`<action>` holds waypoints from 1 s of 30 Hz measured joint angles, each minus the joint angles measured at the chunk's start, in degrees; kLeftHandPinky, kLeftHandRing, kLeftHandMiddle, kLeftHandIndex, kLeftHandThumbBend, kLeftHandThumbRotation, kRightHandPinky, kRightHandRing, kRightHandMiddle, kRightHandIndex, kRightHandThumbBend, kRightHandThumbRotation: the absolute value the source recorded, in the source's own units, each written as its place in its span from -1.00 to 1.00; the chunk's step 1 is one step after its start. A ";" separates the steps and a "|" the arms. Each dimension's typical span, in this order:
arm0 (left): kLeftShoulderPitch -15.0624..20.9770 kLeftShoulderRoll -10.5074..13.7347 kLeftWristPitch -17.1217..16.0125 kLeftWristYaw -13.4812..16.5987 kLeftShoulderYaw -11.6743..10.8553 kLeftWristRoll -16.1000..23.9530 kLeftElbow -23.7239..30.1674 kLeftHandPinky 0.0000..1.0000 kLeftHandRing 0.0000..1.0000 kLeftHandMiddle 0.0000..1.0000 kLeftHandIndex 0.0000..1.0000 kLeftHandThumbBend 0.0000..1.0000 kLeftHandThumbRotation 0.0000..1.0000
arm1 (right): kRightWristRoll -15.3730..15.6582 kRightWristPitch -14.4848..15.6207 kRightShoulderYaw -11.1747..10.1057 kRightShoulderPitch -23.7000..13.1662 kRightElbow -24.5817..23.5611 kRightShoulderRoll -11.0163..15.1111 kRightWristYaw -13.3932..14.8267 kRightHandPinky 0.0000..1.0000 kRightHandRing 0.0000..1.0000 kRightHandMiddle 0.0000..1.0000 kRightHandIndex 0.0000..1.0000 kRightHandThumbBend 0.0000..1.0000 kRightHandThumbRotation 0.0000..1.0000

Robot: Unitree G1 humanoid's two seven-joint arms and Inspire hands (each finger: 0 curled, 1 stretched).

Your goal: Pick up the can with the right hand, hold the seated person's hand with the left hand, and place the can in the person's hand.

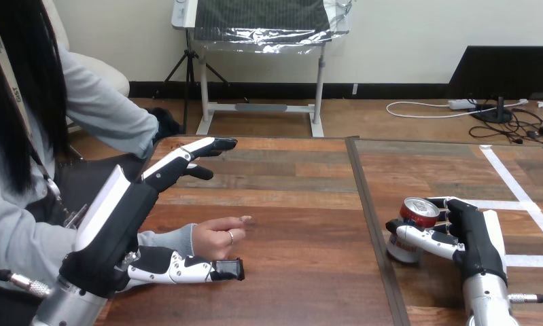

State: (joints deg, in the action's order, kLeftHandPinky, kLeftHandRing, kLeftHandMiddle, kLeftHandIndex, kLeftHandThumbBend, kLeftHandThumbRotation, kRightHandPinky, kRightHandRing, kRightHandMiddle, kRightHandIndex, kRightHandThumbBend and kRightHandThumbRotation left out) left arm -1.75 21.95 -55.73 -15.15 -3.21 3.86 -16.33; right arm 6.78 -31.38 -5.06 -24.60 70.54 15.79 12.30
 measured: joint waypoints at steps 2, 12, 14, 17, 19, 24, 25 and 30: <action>0.00 0.00 0.01 0.00 0.00 0.00 0.00 0.42 0.69 0.70 0.64 1.00 -0.36 | 0.03 -0.01 0.00 0.00 0.00 0.00 0.01 -0.30 -0.20 0.06 0.12 0.56 -1.00; 0.00 0.00 0.08 0.19 -0.03 0.33 0.00 0.41 0.68 0.70 0.64 1.00 -0.36 | 0.05 -0.08 -0.01 -0.01 -0.01 0.02 0.02 -0.33 -0.22 0.03 0.10 0.57 -1.00; 0.00 0.00 0.17 0.27 -0.03 0.44 0.00 0.41 0.68 0.70 0.64 1.00 -0.36 | 0.09 -0.17 0.00 0.00 -0.01 0.04 -0.01 -0.32 -0.22 0.03 0.10 0.56 -1.00; 0.00 0.00 0.42 0.41 -0.05 0.70 0.00 0.41 0.69 0.70 0.64 1.00 -0.37 | 0.10 -0.46 0.01 0.00 -0.01 0.09 -0.40 -0.31 -0.21 0.03 0.09 0.56 -1.00; 0.00 0.00 0.68 0.42 -0.05 0.81 0.00 0.42 0.70 0.71 0.64 1.00 -0.39 | 0.10 -0.70 0.01 0.00 -0.01 0.14 -0.79 -0.32 -0.21 0.04 0.09 0.57 -1.00; 0.00 0.00 1.24 0.44 -0.05 1.04 0.00 0.43 0.70 0.72 0.65 1.00 -0.40 | 0.51 -1.19 0.20 -0.01 -0.01 0.26 -1.13 -0.30 -0.19 0.05 0.09 0.57 -1.00; 0.00 0.00 1.32 0.45 -0.05 1.08 0.00 0.43 0.70 0.72 0.65 1.00 -0.40 | 0.60 -1.29 0.24 -0.01 -0.01 0.28 -1.19 -0.29 -0.18 0.05 0.09 0.58 -1.00; 0.00 0.00 1.61 0.69 -0.05 1.11 0.00 0.44 0.71 0.72 0.64 1.00 -0.41 | 0.83 -1.74 0.29 -0.01 -0.01 0.30 -1.60 -0.28 -0.17 0.04 0.08 0.59 -1.00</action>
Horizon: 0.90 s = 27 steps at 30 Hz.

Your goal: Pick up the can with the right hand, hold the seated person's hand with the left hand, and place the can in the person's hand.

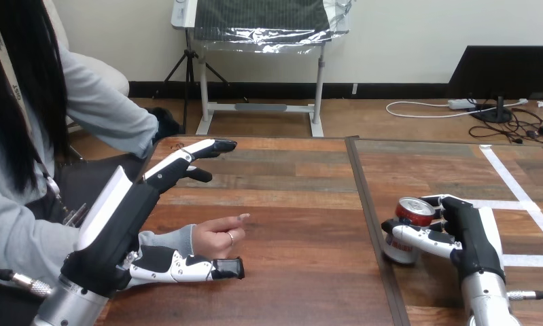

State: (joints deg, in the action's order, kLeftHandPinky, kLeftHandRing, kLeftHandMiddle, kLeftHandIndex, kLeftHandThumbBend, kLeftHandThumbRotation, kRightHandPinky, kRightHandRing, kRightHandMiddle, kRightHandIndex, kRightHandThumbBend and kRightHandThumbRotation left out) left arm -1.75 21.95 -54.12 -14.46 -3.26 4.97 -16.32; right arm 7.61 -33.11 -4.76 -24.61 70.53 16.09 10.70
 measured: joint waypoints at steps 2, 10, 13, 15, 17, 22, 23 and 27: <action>0.00 0.00 0.05 0.13 -0.01 0.05 0.00 0.44 0.71 0.72 0.64 1.00 -0.41 | 0.19 -0.11 0.03 -0.01 0.00 0.00 -0.04 -0.30 -0.20 0.04 0.07 0.59 -1.00; 0.00 0.00 0.23 0.93 -0.18 0.87 0.00 0.45 0.71 0.72 0.64 1.00 -0.42 | 0.98 -0.59 0.23 -0.02 -0.01 0.08 -0.12 -0.32 -0.23 0.05 0.07 0.58 -1.00; 0.00 0.00 0.49 1.28 -0.21 1.39 0.00 0.45 0.71 0.72 0.64 1.00 -0.42 | 1.19 -0.65 0.24 -0.08 -0.06 0.09 -0.19 -0.32 -0.23 0.05 0.07 0.58 -1.00; 0.00 0.00 0.71 1.38 -0.22 1.70 0.00 0.45 0.71 0.72 0.64 1.00 -0.42 | 1.26 -0.71 0.24 -0.14 -0.08 0.10 -0.25 -0.31 -0.21 0.05 0.07 0.58 -1.00; 0.00 0.00 0.95 1.56 -0.23 2.13 0.00 0.45 0.71 0.72 0.65 1.00 -0.43 | 1.27 -0.91 0.24 -0.20 -0.11 0.11 -0.38 -0.29 -0.19 0.04 0.07 0.58 -1.00; 0.00 0.00 1.35 2.00 -0.23 2.75 0.00 0.46 0.71 0.72 0.65 1.00 -0.43 | 1.29 -1.77 0.24 -0.25 -0.30 0.18 -1.04 -0.25 -0.16 0.05 0.07 0.57 -1.00; 0.00 0.00 1.41 2.14 -0.23 2.86 0.00 0.46 0.71 0.72 0.65 1.00 -0.43 | 1.30 -1.94 0.24 -0.27 -0.35 0.18 -1.15 -0.24 -0.15 0.04 0.07 0.57 -1.00; 0.00 0.00 1.64 2.64 -0.35 3.50 0.00 0.46 0.71 0.72 0.65 1.00 -0.44 | 1.46 -2.81 0.26 -0.36 -0.50 0.21 -1.51 -0.21 -0.13 0.04 0.07 0.57 -1.00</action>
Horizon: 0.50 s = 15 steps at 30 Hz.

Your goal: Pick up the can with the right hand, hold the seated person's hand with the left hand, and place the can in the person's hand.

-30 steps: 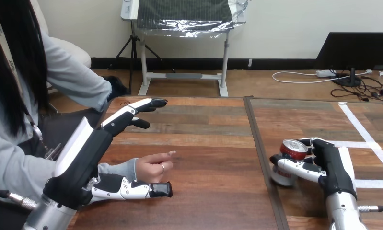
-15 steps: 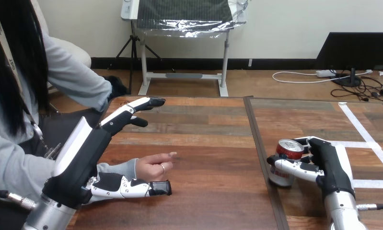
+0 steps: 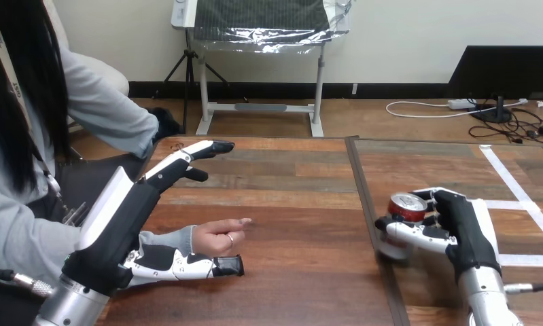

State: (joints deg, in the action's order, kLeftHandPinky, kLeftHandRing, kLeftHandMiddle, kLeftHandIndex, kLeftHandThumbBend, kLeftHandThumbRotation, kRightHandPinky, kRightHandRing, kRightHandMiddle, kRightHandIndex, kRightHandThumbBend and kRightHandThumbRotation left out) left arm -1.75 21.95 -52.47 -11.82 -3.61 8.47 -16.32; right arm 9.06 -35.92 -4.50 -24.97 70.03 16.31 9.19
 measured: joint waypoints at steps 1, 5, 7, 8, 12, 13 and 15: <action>0.00 0.00 0.06 0.15 -0.03 0.24 0.00 0.46 0.71 0.72 0.65 1.00 -0.44 | 0.07 -0.24 0.01 -0.04 -0.05 0.03 -0.12 -0.21 -0.13 0.04 0.06 0.58 -1.00; 0.00 0.00 0.29 0.61 -0.09 1.00 0.00 0.46 0.71 0.72 0.66 1.00 -0.44 | 0.30 -0.90 0.12 -0.25 -0.17 0.08 -0.40 -0.19 -0.12 0.03 0.06 0.58 -1.00; 0.00 0.00 0.42 0.67 -0.09 1.12 0.00 0.47 0.72 0.72 0.66 1.00 -0.45 | 0.30 -1.03 0.13 -0.41 -0.26 0.08 -0.63 -0.19 -0.12 0.03 0.06 0.58 -1.00; 0.00 0.00 0.47 0.67 -0.09 1.13 0.00 0.47 0.72 0.72 0.67 1.00 -0.45 | 0.30 -1.05 0.13 -0.50 -0.29 0.08 -0.73 -0.19 -0.12 0.03 0.06 0.59 -1.00; 0.00 0.01 0.53 0.68 -0.09 1.13 0.00 0.48 0.72 0.73 0.67 1.00 -0.48 | 0.35 -1.05 0.17 -1.03 -0.32 0.08 -1.04 -0.20 -0.14 0.03 0.06 0.60 -1.00; 0.00 0.02 0.53 0.68 -0.09 1.13 0.00 0.48 0.72 0.73 0.68 1.00 -0.49 | 0.38 -1.07 0.19 -1.18 -0.34 0.09 -1.09 -0.20 -0.14 0.03 0.06 0.59 -1.00; 0.00 0.05 0.54 0.69 -0.09 1.13 0.00 0.49 0.73 0.74 0.68 1.00 -0.50 | 0.39 -1.13 0.20 -1.44 -0.46 0.09 -1.26 -0.19 -0.13 0.03 0.06 0.58 -1.00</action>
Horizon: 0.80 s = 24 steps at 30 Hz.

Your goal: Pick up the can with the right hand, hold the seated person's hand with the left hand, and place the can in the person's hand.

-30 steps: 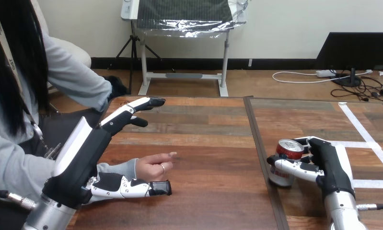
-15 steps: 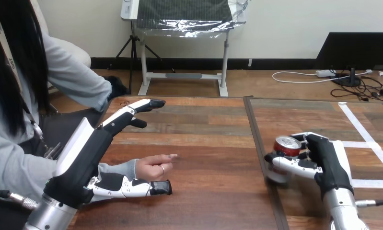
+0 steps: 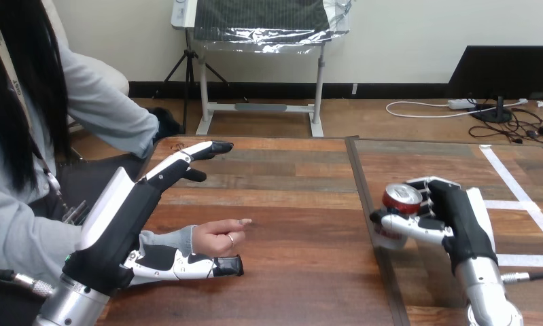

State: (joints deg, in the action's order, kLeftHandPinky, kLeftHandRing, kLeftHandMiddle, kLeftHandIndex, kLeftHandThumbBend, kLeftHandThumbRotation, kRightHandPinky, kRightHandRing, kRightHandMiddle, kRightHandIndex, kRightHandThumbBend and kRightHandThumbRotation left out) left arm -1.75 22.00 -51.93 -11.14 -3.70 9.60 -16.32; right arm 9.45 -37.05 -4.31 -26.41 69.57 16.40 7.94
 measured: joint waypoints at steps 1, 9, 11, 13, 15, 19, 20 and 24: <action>0.00 0.01 0.02 0.00 0.00 0.00 0.00 0.49 0.73 0.74 0.68 1.00 -0.50 | 0.00 -0.07 0.00 -0.13 -0.07 0.01 -0.10 -0.19 -0.13 0.02 0.06 0.58 -1.00; 0.00 0.36 1.45 0.04 -0.14 0.91 0.06 0.50 0.73 0.75 0.70 1.00 -0.53 | 0.09 -0.60 0.07 -0.75 -1.51 0.09 -1.07 -0.17 -0.11 0.02 0.06 0.55 -1.00; 0.00 0.46 2.02 0.06 -0.28 1.48 0.10 0.50 0.73 0.75 0.70 1.00 -0.54 | 0.28 -0.81 0.13 -0.93 -1.83 0.15 -1.15 -0.15 -0.09 0.03 0.06 0.55 -1.00; 0.00 0.58 2.57 0.12 -0.47 2.16 0.12 0.50 0.73 0.75 0.70 1.00 -0.55 | 0.56 -1.01 0.31 -1.18 -1.98 0.25 -1.15 -0.14 -0.08 0.03 0.05 0.55 -1.00; 0.00 0.75 3.07 0.13 -0.56 2.56 0.12 0.50 0.72 0.75 0.71 1.00 -0.56 | 0.86 -1.19 0.51 -1.46 -2.02 0.36 -1.16 -0.13 -0.08 0.03 0.05 0.55 -1.00; 0.00 1.20 3.63 0.31 -0.83 3.66 0.15 0.49 0.70 0.74 0.72 1.00 -0.59 | 1.47 -1.47 1.04 -1.97 -2.04 0.67 -1.16 -0.13 -0.08 0.03 0.05 0.55 -1.00; 0.00 1.38 3.71 0.36 -0.87 3.96 0.16 0.49 0.70 0.74 0.72 1.00 -0.60 | 1.69 -1.50 1.15 -2.07 -2.06 0.76 -1.16 -0.13 -0.08 0.03 0.05 0.56 -1.00; 0.00 2.21 4.14 0.37 -0.88 4.81 0.23 0.49 0.70 0.74 0.72 1.00 -0.63 | 2.11 -1.53 1.47 -2.40 -2.17 1.10 -1.18 -0.12 -0.08 0.03 0.05 0.56 -1.00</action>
State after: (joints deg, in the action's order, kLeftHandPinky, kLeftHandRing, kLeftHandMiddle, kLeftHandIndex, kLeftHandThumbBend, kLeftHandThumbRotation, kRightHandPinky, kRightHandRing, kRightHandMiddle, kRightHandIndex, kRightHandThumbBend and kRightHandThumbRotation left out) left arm -1.74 24.21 -47.80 -10.77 -4.58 14.41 -16.09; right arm 11.56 -38.58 -2.83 -28.81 67.40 17.50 6.76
